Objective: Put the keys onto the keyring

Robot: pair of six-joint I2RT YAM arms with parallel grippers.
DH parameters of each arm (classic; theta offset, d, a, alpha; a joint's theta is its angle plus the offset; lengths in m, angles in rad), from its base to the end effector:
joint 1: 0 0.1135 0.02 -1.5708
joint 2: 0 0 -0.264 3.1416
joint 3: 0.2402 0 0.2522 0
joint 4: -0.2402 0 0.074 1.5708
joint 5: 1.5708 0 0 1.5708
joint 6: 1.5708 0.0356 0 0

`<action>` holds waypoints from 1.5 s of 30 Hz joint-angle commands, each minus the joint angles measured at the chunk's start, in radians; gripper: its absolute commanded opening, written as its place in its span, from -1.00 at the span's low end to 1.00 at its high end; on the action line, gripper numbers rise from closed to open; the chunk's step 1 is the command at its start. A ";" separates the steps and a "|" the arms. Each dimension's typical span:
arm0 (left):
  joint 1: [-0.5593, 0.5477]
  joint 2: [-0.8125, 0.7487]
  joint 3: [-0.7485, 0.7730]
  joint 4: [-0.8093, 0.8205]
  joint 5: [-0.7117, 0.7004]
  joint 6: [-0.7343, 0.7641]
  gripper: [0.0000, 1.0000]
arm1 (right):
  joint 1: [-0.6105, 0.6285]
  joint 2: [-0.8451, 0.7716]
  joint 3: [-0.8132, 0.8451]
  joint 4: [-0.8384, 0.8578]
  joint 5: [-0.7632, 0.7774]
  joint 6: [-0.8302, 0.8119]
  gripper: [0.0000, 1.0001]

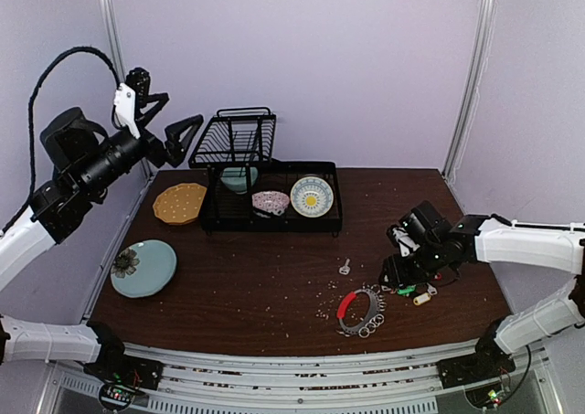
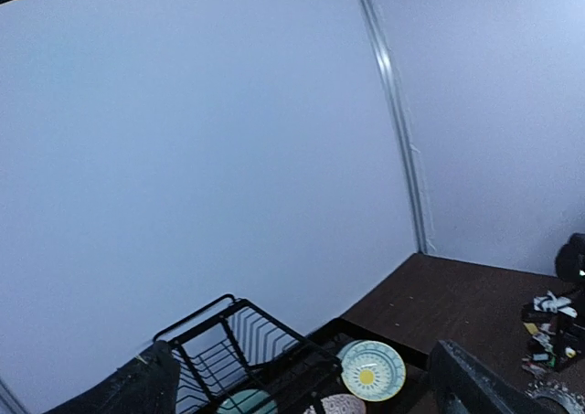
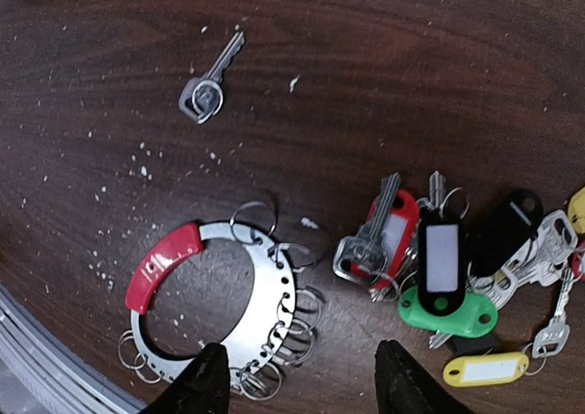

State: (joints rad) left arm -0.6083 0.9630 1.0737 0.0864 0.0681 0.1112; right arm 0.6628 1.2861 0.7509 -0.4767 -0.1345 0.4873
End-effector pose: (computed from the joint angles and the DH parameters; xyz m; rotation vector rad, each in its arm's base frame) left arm 0.1738 -0.1240 0.4384 0.5427 1.2790 -0.4623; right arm 0.1903 0.1546 0.2009 -0.2872 2.6720 0.5712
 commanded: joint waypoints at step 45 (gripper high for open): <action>-0.002 -0.005 -0.307 0.146 0.380 -0.217 0.96 | 0.041 0.089 -0.157 0.185 -0.237 0.032 -0.70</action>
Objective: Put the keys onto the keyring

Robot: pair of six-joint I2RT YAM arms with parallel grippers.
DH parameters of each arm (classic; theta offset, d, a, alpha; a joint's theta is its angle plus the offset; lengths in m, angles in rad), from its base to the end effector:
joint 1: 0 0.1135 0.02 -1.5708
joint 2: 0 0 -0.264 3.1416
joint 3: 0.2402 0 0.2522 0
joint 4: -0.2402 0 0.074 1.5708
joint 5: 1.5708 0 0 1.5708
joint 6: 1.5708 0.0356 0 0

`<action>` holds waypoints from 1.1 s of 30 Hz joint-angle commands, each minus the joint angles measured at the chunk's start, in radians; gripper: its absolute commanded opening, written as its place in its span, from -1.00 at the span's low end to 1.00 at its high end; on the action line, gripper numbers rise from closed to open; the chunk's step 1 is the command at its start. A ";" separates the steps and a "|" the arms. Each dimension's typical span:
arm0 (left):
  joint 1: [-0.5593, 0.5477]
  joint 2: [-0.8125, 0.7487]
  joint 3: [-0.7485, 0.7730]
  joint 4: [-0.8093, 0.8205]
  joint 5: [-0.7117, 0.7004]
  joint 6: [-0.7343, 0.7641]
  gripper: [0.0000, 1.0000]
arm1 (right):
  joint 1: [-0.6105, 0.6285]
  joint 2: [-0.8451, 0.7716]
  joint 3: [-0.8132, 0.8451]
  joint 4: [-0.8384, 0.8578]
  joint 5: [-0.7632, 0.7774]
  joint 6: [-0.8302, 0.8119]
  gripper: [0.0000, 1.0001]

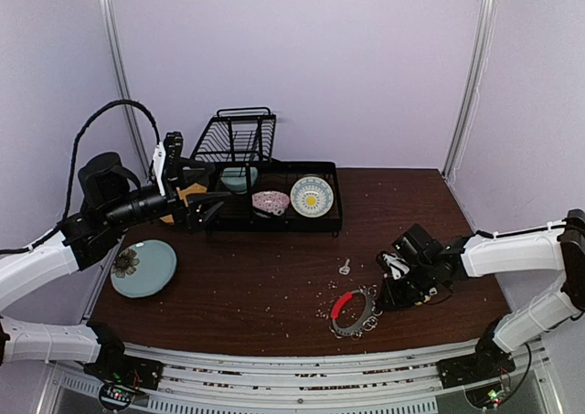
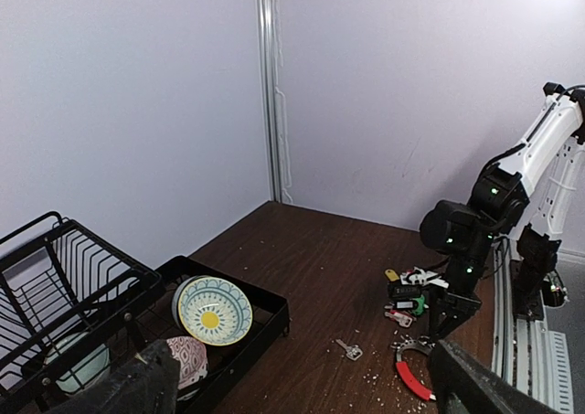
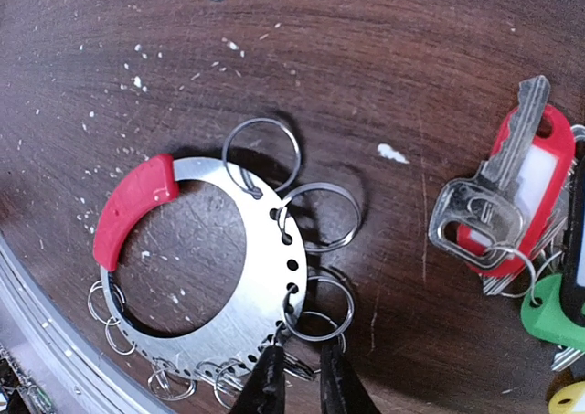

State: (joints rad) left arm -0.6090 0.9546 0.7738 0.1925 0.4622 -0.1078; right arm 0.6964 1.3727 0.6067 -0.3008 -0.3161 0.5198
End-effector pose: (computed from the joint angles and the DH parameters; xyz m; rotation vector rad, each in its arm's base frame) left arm 0.1755 -0.1418 0.3452 0.7618 1.4479 -0.9156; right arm 0.1757 0.1613 0.1513 -0.3617 2.7815 0.7788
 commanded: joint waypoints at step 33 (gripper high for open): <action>0.000 0.044 0.018 0.006 0.085 0.022 0.62 | 0.233 -0.067 0.410 -0.131 0.040 -0.240 -1.00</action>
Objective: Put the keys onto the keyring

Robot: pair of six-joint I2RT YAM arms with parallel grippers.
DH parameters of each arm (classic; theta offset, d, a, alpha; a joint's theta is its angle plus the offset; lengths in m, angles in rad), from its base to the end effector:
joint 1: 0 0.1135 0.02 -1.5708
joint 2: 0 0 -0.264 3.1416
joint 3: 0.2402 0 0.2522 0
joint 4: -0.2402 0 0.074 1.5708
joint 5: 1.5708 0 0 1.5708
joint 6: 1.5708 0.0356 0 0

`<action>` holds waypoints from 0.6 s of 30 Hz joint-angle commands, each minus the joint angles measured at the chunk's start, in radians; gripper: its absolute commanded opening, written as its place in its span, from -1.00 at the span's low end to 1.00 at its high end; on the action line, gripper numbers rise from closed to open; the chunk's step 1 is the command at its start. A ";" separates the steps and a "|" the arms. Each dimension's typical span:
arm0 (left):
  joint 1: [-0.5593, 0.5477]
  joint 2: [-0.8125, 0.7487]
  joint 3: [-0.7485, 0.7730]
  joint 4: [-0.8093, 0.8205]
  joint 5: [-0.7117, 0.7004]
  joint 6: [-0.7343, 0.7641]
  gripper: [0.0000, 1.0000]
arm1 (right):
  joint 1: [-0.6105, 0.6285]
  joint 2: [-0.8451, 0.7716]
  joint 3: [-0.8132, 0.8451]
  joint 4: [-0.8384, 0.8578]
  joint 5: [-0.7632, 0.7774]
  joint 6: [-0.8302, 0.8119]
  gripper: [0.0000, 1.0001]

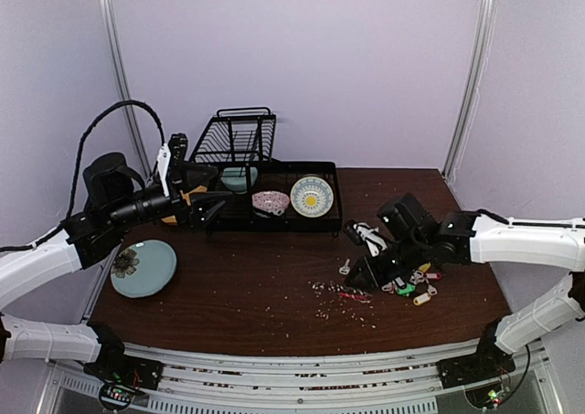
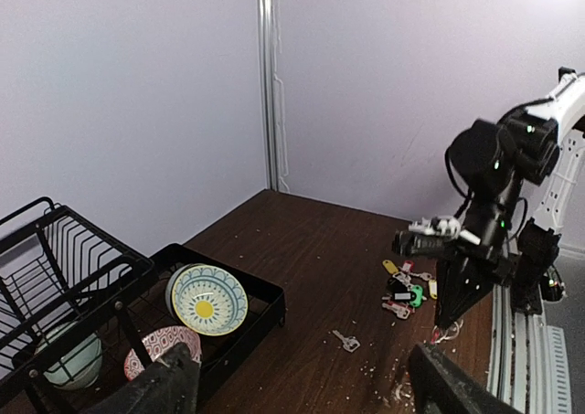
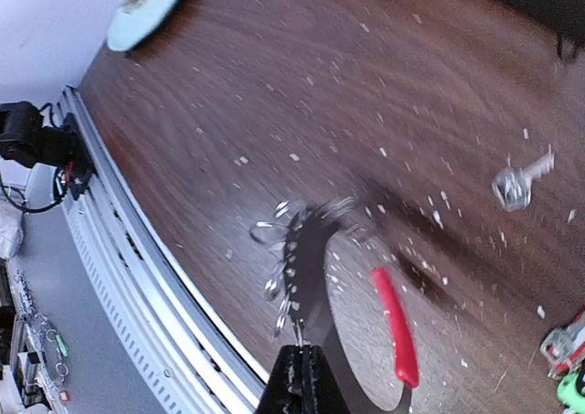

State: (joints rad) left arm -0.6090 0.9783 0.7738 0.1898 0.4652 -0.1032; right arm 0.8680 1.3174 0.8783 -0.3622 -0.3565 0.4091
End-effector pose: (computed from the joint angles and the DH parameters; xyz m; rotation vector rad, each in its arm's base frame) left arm 0.1799 -0.1449 0.3399 0.7706 1.4722 -0.9152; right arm 0.1687 0.2184 0.2421 -0.7616 2.4426 0.9850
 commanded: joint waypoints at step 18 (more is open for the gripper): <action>-0.163 0.062 0.007 -0.045 0.268 0.151 -0.36 | 0.252 0.166 0.511 0.126 0.093 -0.566 -1.00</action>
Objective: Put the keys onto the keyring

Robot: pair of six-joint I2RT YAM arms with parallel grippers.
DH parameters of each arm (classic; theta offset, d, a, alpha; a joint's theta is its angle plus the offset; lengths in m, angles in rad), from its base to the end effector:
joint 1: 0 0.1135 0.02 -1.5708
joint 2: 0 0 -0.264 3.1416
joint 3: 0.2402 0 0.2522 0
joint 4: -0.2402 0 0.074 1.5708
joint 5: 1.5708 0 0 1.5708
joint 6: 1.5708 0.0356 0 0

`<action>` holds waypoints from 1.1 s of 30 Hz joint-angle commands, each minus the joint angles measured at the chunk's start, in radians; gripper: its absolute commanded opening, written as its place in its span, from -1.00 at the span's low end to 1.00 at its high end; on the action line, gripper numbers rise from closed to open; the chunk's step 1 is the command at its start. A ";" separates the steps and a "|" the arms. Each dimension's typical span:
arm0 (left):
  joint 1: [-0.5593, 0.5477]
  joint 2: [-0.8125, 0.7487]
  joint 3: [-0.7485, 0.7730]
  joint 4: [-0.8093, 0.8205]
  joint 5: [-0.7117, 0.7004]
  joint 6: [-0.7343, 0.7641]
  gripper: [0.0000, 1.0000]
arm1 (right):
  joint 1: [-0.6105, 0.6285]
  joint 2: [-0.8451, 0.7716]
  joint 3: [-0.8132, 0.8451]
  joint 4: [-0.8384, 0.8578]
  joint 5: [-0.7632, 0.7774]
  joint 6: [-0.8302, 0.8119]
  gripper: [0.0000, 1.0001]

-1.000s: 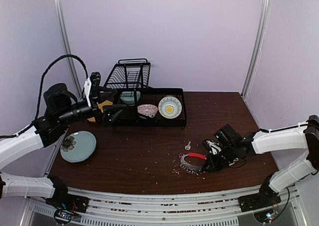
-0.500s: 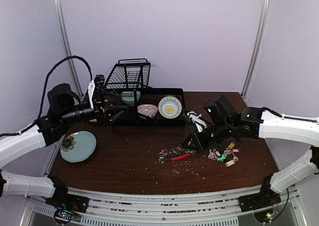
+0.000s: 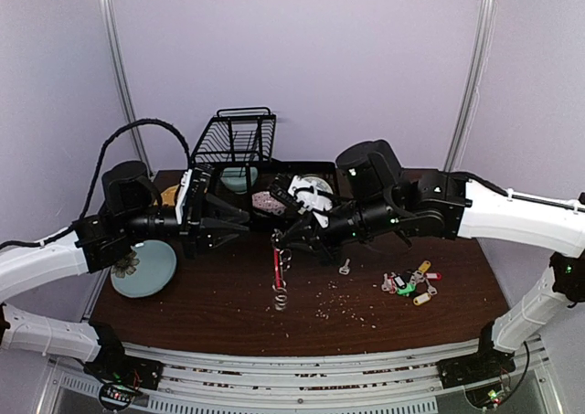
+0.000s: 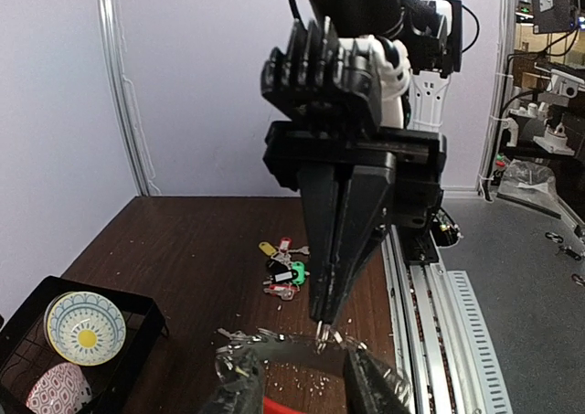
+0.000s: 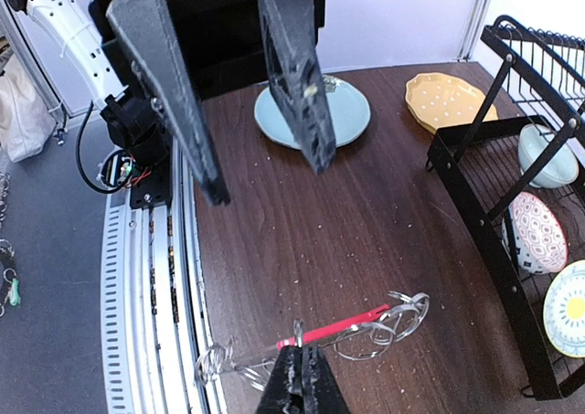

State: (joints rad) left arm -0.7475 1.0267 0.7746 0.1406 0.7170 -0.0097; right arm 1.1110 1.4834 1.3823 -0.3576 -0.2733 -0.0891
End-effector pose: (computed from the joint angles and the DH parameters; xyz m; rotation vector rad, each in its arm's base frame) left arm 0.1570 -0.1774 0.3252 1.1446 1.3806 -1.1541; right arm 0.1440 0.3124 0.3635 -1.3524 1.6544 0.9024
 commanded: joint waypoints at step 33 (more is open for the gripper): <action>-0.065 0.015 -0.072 0.132 -0.045 0.048 -1.00 | 0.025 0.012 -0.071 0.350 -0.125 -0.131 -1.00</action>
State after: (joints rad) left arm -0.8062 1.0485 0.7177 0.1955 0.6846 0.0502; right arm 1.1225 1.4925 1.3041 -0.0463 -0.3817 -0.2153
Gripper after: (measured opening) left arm 0.009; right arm 0.005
